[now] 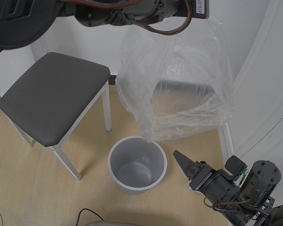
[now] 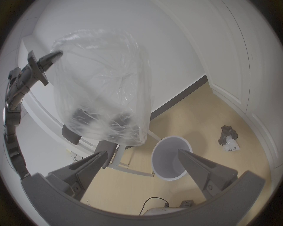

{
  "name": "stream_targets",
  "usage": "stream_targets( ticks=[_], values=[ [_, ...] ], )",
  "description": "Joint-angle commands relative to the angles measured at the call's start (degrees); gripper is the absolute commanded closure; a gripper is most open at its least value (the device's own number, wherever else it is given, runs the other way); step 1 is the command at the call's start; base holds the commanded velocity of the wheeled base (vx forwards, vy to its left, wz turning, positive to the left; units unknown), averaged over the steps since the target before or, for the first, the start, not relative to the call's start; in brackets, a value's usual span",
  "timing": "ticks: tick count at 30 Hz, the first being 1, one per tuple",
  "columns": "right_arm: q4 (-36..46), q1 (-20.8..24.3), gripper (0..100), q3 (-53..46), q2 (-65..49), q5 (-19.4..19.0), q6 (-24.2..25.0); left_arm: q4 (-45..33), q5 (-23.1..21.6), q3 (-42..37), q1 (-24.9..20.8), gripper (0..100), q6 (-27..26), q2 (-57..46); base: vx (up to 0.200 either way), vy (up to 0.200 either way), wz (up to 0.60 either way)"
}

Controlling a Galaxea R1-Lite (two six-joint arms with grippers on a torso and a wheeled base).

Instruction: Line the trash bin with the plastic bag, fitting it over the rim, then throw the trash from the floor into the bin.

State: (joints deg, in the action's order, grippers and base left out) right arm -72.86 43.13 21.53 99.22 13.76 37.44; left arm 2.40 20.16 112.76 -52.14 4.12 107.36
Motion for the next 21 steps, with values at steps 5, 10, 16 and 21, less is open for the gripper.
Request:
stream_targets(
  ticks=[5, 10, 16, 21],
  values=[
    [-9.23, 0.2, 0, -0.17, 8.71, 3.11, 0.09, -0.03, 0.23, -0.53, -2.79, 100, 0.27, -1.72, 0.0, 0.0, 0.0],
    [-10.98, 0.2, 0, -0.52, 8.97, 3.11, 0.09, -0.03, 0.23, -0.53, -3.32, 100, 0.27, -2.16, 0.0, 0.0, 0.0],
    [-10.98, 0.46, 0, -0.52, 9.15, 3.02, 0.18, 0.06, 2.07, -0.35, -5.69, 100, 0.19, -2.6, 0.0, 0.0, 0.0],
    [-11.16, 1.52, 0, -0.52, 9.15, 3.11, 0.44, 0.06, 3.92, -0.35, -7.98, 100, 0.27, -2.68, 0.0, 0.0, 0.0]
  ],
)
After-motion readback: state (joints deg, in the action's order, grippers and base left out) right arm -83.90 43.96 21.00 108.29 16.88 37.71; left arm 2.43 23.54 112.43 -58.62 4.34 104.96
